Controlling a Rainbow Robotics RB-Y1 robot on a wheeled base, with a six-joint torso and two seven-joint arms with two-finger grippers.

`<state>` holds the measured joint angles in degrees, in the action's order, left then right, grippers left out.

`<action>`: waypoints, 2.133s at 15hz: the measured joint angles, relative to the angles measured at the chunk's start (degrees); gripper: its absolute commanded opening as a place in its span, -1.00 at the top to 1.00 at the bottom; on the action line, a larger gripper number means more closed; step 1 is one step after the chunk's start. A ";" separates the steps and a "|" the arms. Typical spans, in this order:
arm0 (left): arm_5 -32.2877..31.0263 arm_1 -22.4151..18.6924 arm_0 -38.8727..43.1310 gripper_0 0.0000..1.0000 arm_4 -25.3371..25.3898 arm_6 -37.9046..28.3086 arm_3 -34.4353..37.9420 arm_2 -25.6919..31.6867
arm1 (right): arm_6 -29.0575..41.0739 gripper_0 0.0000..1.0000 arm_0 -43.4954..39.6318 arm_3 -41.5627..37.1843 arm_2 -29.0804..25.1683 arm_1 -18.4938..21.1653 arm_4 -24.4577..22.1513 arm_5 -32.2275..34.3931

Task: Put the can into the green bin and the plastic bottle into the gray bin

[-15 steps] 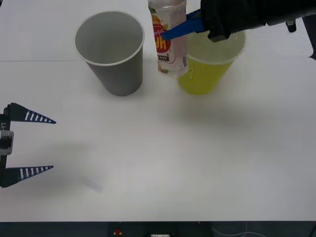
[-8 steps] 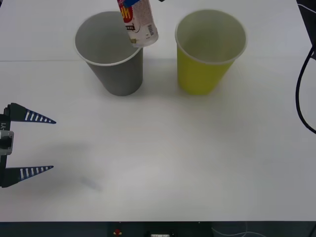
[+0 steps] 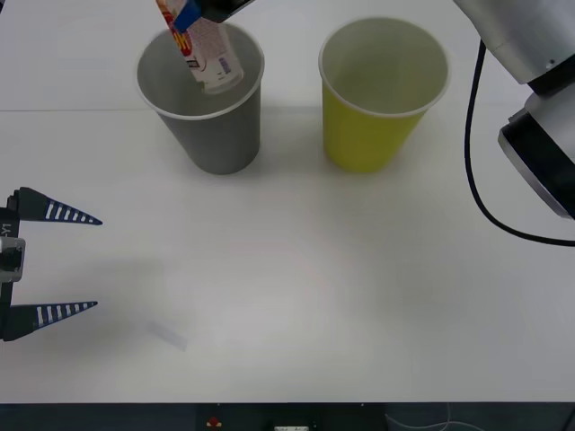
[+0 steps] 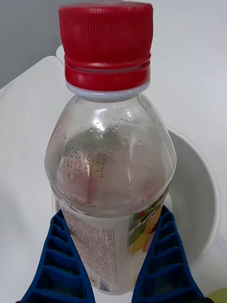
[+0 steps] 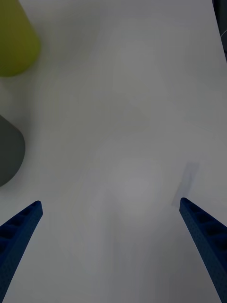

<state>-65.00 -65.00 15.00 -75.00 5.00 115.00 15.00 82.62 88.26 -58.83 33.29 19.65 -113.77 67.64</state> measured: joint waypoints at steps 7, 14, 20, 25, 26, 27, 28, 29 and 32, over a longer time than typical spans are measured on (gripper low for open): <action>0.00 0.00 0.00 -1.00 0.00 0.00 0.00 0.00 | -2.58 -1.00 0.08 0.22 0.41 -0.14 0.75 -0.71; 0.00 0.00 0.00 -1.00 0.00 0.00 0.00 0.00 | -9.45 -1.00 -0.27 -4.26 -1.81 8.10 11.41 3.83; 0.00 0.00 0.00 -1.00 0.00 0.00 0.00 0.00 | -17.35 -1.00 -11.60 -17.98 -8.62 21.38 25.05 6.36; 0.00 0.00 0.00 -1.00 0.00 0.00 0.00 0.00 | -19.72 -1.00 -28.09 -35.34 -17.84 29.89 28.23 6.38; 0.00 0.00 0.00 -1.00 0.00 0.00 0.00 0.00 | -20.90 -1.00 -31.73 -38.47 -20.03 31.12 28.82 6.37; 0.00 0.00 0.00 -1.00 0.00 0.00 0.00 0.00 | -22.99 -1.00 -35.58 -41.18 -22.34 32.23 29.70 6.37; 0.00 0.00 0.00 -1.00 0.00 0.00 0.00 0.00 | -24.99 -1.00 -38.94 -43.13 -24.18 33.28 31.10 6.39; 0.00 0.00 0.00 -1.00 0.00 0.00 0.00 0.00 | -27.11 -1.00 -42.29 -44.99 -26.14 34.42 32.53 6.47; 0.00 0.00 0.00 -1.00 0.00 0.00 0.00 0.00 | -33.88 -1.00 -52.96 -50.05 -32.82 37.06 35.60 7.79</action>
<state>-65.00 -65.00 15.00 -75.00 5.00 115.00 15.00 48.75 35.30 -108.88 0.47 56.70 -78.16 75.43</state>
